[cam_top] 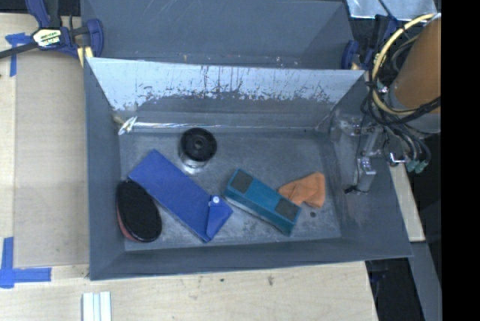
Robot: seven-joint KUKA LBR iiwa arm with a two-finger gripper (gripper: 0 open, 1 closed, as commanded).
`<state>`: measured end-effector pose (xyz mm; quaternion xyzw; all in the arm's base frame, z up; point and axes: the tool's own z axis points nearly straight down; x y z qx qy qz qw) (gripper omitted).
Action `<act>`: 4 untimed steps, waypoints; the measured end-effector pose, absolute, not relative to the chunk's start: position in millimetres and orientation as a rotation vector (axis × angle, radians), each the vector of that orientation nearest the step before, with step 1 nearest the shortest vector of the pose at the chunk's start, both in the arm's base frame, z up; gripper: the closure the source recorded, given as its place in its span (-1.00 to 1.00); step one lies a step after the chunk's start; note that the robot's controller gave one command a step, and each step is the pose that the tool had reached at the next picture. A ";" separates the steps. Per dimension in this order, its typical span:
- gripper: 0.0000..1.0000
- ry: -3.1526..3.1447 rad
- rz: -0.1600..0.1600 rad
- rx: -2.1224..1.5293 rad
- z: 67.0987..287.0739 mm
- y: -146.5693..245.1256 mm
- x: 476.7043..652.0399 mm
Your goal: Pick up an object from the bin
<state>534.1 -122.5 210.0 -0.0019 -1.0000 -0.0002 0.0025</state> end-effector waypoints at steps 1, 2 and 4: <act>-1.00 -3.145 0.002 -0.001 214.8 -121.9 535.7; -1.00 -3.147 0.003 0.122 173.3 -113.4 530.8; 1.00 -3.140 0.001 0.112 100.2 -113.0 490.7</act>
Offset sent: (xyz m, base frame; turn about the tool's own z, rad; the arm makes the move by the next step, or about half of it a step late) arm -0.0100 0.0167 -0.0730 -0.1447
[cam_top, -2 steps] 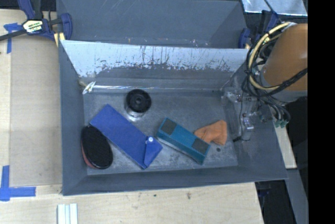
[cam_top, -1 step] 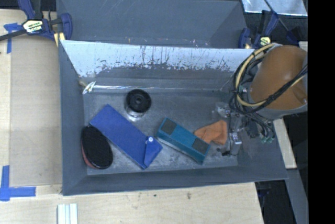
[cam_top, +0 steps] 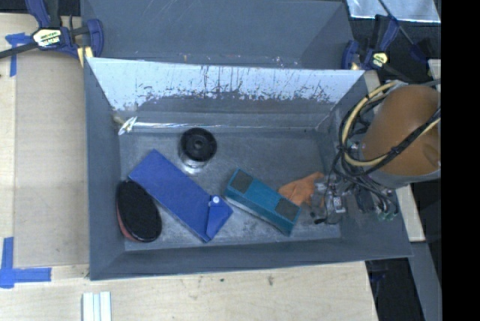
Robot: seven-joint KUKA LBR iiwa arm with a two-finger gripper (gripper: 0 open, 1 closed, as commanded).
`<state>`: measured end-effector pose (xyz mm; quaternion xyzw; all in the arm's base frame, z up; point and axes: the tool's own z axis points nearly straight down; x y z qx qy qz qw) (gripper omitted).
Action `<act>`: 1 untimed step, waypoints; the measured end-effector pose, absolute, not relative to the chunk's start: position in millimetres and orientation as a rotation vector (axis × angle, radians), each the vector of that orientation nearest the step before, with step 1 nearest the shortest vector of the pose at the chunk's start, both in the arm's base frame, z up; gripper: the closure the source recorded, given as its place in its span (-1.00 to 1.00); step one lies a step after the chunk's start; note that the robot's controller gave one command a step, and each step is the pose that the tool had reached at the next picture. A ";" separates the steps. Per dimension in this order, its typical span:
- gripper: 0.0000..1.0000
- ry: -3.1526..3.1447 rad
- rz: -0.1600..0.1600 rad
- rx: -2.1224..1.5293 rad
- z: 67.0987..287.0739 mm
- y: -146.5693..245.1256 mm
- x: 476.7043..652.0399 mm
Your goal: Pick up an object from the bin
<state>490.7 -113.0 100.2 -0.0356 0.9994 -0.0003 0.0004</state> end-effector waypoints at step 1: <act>-1.00 3.139 -0.001 -0.113 100.2 -112.8 490.8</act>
Offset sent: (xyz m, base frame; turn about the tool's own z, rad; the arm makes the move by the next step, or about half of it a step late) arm 0.0000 0.0000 0.0000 0.0000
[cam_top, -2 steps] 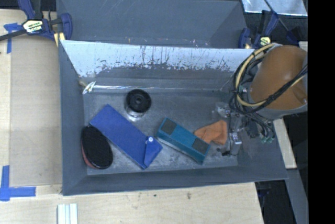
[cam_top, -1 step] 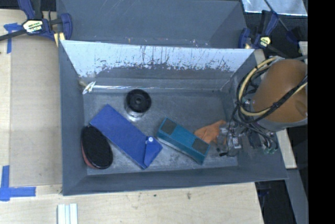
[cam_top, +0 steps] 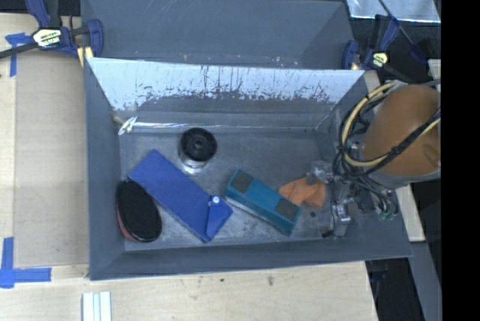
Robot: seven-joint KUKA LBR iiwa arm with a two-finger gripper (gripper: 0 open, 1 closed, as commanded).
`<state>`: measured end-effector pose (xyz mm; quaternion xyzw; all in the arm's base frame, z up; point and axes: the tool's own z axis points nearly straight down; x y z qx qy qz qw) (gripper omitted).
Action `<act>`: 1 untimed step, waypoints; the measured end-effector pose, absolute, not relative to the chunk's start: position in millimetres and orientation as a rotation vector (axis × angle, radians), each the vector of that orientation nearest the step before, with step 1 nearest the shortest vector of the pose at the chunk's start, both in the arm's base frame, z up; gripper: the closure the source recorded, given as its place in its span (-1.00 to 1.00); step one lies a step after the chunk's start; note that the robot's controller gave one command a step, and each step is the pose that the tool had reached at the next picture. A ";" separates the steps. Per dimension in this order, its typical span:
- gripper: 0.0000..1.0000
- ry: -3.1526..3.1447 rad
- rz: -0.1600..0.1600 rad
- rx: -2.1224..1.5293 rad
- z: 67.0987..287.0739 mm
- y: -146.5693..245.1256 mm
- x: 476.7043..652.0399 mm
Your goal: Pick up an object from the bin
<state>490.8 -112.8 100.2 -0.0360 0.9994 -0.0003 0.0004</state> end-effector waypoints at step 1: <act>-1.00 3.139 -0.001 -0.114 100.2 -112.8 490.8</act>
Offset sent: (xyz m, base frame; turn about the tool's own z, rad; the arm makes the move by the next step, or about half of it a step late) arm 0.0226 0.0270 -0.0302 0.0874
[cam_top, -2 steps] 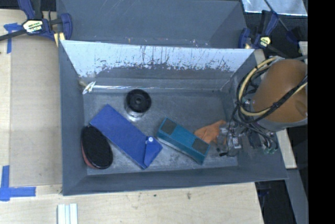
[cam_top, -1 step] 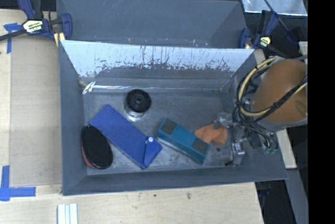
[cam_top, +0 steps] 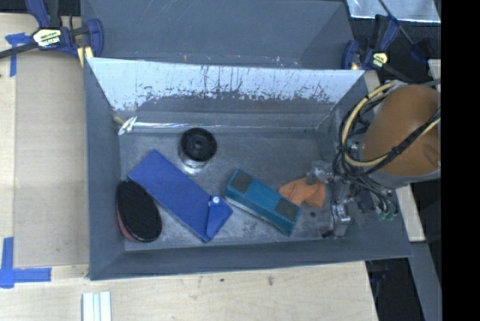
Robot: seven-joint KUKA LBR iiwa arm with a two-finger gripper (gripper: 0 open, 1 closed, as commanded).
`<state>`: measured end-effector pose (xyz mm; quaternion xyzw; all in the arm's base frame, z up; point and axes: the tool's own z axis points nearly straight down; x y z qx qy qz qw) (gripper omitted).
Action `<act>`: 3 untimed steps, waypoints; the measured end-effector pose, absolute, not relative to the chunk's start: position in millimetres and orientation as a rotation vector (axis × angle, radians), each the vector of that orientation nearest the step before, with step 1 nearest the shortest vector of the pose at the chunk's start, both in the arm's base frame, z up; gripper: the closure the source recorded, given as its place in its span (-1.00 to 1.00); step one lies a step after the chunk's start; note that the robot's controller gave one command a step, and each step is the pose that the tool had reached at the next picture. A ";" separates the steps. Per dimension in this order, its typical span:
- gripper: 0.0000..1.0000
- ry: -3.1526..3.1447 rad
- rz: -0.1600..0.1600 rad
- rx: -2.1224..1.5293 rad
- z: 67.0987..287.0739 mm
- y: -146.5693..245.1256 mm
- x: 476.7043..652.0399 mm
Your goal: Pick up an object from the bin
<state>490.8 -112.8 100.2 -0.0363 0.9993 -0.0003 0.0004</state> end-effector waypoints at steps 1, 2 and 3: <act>-1.00 3.137 -0.001 -0.041 85.8 -100.5 502.8; 1.00 3.135 -0.001 0.112 70.9 -108.1 488.8; 1.00 3.135 -0.001 0.111 70.9 -108.1 488.8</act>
Offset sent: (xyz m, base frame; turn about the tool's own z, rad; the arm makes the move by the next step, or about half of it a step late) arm -0.0033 0.0051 -0.0302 0.1452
